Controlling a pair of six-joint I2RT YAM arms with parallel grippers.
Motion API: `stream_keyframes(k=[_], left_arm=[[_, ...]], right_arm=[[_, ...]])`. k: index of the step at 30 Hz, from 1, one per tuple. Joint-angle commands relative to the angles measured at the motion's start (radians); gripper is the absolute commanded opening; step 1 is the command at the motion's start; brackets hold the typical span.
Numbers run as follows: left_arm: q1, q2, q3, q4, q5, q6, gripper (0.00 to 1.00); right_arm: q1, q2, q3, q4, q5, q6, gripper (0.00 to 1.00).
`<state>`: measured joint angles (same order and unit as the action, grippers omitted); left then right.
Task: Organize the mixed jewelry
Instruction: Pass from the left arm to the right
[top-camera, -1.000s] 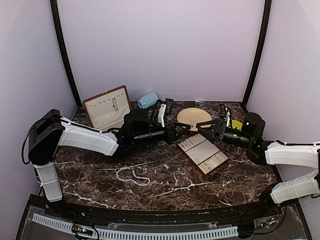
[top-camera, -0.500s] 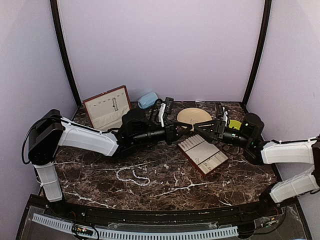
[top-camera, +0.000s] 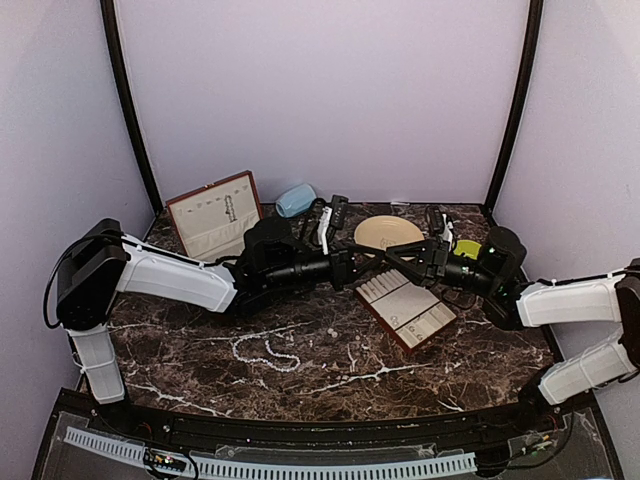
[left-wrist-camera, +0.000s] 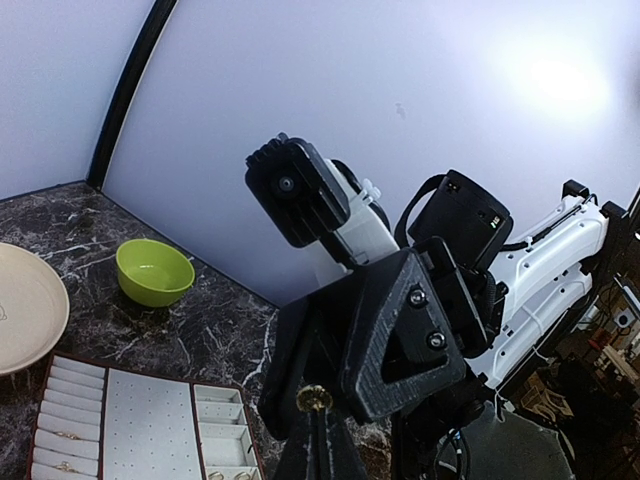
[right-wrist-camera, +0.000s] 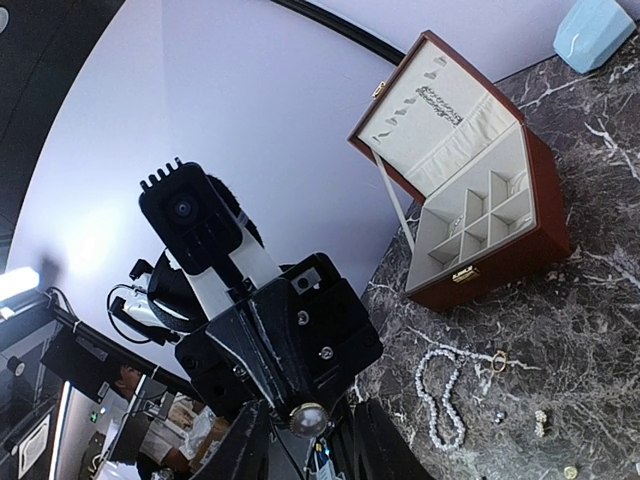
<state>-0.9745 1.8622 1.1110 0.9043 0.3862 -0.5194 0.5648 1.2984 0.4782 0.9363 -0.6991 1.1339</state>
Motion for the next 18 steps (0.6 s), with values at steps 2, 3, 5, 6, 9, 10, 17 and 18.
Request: stream_keyframes(k=[2, 3, 5, 6, 9, 10, 17, 18], left_arm=[[-0.008, -0.049, -0.002, 0.035, 0.024, 0.011, 0.00], [-0.007, -0.049, -0.001, 0.036, 0.025, 0.011, 0.00], [-0.009, -0.049, -0.002, 0.037, 0.025, 0.011, 0.00], [-0.009, -0.050, -0.002, 0.037, 0.024, 0.011, 0.00], [-0.010, -0.049, -0.002, 0.040, 0.022, 0.010, 0.00], [-0.009, -0.049, -0.002, 0.041, 0.021, 0.010, 0.00], [-0.010, -0.050, -0.009, 0.049, 0.020, 0.007, 0.00], [-0.009, -0.051, -0.009, 0.050, 0.018, 0.007, 0.00]], right_arm=[[0.010, -0.001, 0.018, 0.068, -0.001, 0.008, 0.29], [0.009, -0.001, 0.018, 0.073, 0.000, 0.010, 0.28], [0.010, 0.001, 0.019, 0.086, -0.002, 0.018, 0.27], [0.010, 0.004, 0.019, 0.091, -0.003, 0.021, 0.26], [0.010, 0.004, 0.017, 0.101, -0.004, 0.027, 0.23], [0.010, 0.003, 0.015, 0.102, -0.002, 0.027, 0.22], [0.010, -0.001, 0.005, 0.114, 0.006, 0.036, 0.15], [0.010, -0.001, 0.003, 0.116, 0.008, 0.036, 0.15]])
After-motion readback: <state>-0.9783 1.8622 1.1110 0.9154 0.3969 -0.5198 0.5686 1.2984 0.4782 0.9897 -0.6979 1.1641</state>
